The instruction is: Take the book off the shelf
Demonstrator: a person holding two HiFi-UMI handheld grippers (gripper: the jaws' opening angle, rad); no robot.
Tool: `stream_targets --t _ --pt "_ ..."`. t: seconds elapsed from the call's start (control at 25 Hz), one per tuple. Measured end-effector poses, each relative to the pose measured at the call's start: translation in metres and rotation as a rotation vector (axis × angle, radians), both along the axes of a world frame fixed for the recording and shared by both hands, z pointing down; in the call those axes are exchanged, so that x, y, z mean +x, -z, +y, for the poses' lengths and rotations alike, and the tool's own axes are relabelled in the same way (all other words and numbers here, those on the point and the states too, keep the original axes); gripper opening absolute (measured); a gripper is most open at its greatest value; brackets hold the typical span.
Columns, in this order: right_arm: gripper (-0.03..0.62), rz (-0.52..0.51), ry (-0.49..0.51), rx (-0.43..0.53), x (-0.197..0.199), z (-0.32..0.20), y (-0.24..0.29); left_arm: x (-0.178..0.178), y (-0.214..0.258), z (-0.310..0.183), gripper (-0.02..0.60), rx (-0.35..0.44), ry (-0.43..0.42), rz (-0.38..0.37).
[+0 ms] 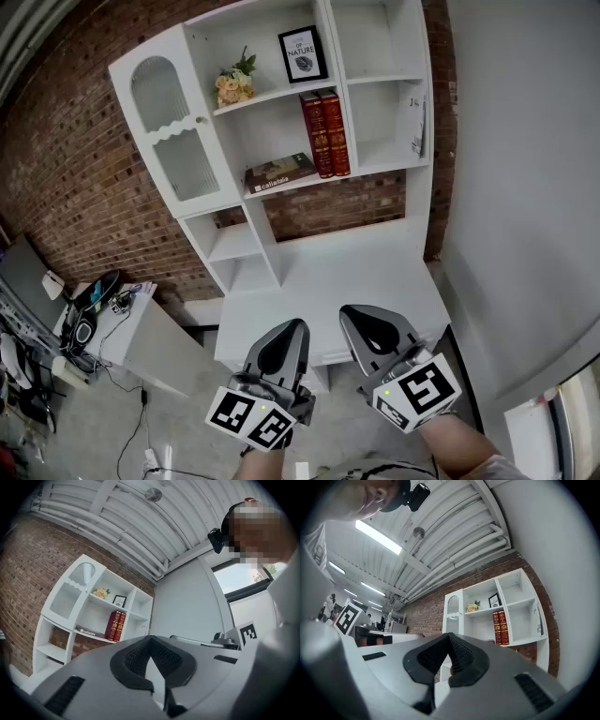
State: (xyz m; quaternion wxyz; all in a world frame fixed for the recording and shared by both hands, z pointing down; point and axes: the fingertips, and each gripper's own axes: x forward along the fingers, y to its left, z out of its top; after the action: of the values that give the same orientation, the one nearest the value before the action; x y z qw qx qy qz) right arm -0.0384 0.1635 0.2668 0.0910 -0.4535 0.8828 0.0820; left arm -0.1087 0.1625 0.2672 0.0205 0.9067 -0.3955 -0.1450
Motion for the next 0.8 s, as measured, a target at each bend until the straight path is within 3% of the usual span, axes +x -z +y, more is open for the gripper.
stream_targets --t 0.48,0.8 --pt "0.015 -0.016 0.008 -0.001 0.05 -0.002 0.002 0.051 0.0 -0.004 0.003 -0.003 -0.005 -0.009" --pt "0.017 -0.082 0.071 -0.026 0.055 -0.013 -0.008 0.049 -0.01 -0.022 0.003 -0.025 0.025 -0.027"
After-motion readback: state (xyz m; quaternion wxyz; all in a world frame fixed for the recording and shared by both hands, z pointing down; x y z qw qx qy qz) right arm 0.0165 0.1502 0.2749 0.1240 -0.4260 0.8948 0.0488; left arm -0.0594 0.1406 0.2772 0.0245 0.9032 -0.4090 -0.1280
